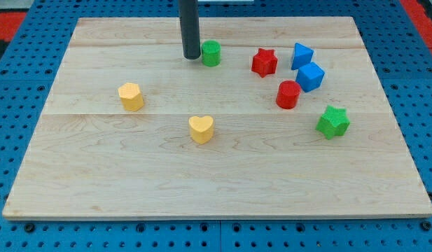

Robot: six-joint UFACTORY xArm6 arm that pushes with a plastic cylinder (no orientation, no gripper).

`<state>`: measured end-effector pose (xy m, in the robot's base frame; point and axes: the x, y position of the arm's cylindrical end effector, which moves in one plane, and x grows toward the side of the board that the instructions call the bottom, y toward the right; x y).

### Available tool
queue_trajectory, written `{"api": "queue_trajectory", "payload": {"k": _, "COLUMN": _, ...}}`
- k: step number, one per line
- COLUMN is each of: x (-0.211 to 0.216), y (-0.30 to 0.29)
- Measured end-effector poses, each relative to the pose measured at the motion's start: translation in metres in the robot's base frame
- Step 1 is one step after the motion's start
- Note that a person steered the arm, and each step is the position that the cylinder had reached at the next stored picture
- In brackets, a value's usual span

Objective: Nudge the green circle up a bit

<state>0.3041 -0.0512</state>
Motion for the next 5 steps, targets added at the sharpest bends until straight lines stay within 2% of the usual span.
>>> {"api": "queue_trajectory", "payload": {"k": 1, "x": 0.063, "y": -0.029}}
{"api": "queue_trajectory", "payload": {"k": 2, "x": 0.066, "y": -0.032}}
{"api": "queue_trajectory", "payload": {"k": 3, "x": 0.043, "y": -0.018}}
{"api": "queue_trajectory", "payload": {"k": 5, "x": 0.068, "y": -0.007}}
